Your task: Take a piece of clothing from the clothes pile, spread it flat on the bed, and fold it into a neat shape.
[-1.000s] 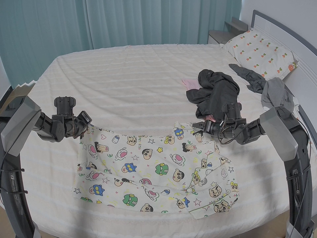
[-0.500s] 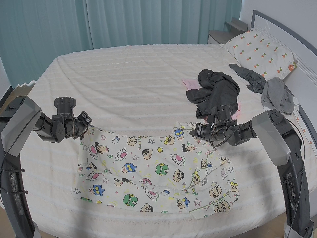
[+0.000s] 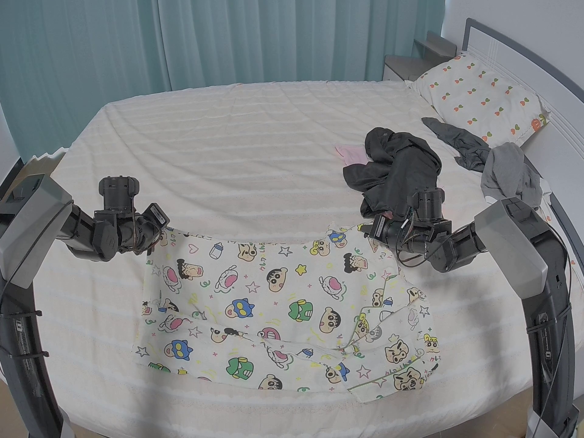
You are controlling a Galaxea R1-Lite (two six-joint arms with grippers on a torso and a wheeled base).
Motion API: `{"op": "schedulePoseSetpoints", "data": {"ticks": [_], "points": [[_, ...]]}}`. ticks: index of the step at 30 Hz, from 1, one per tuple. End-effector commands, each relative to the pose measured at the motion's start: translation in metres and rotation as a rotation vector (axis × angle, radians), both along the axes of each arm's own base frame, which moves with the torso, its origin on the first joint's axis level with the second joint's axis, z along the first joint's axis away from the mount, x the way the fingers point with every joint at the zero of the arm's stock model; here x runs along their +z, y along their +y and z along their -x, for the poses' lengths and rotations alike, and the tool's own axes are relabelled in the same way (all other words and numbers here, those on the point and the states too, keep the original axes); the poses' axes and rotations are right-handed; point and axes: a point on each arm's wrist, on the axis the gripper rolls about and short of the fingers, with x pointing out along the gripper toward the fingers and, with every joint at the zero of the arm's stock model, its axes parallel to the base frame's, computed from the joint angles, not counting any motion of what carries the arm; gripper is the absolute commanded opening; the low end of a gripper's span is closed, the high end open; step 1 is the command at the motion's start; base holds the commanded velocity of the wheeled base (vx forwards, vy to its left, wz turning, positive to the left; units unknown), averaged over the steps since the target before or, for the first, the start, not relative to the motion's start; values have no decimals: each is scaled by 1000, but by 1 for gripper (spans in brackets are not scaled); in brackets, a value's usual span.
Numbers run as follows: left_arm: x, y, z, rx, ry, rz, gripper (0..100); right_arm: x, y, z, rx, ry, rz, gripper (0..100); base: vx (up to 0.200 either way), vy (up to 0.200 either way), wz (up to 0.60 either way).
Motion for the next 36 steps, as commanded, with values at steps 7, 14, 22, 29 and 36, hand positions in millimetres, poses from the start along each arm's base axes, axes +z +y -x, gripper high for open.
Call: {"op": "schedulePoseSetpoints", "data": {"ticks": [7,14,22,29,36], "points": [[20,0,4,0,-52,-1,0,21,-6,11,18,-23,-35,0,0,0,0],[19,0,13,-17,-27,-32,0,29,-11,31,81,18,-50,0,0,0,0],[20,-3,26,-38,-5,-55,0,45,-20,58,148,49,-67,0,0,0,0],[17,-4,45,-63,36,-71,0,50,-27,90,200,81,-79,0,0,0,0],[2,-7,62,-79,101,-81,0,19,-31,129,226,92,-66,0,0,0,0]]}}
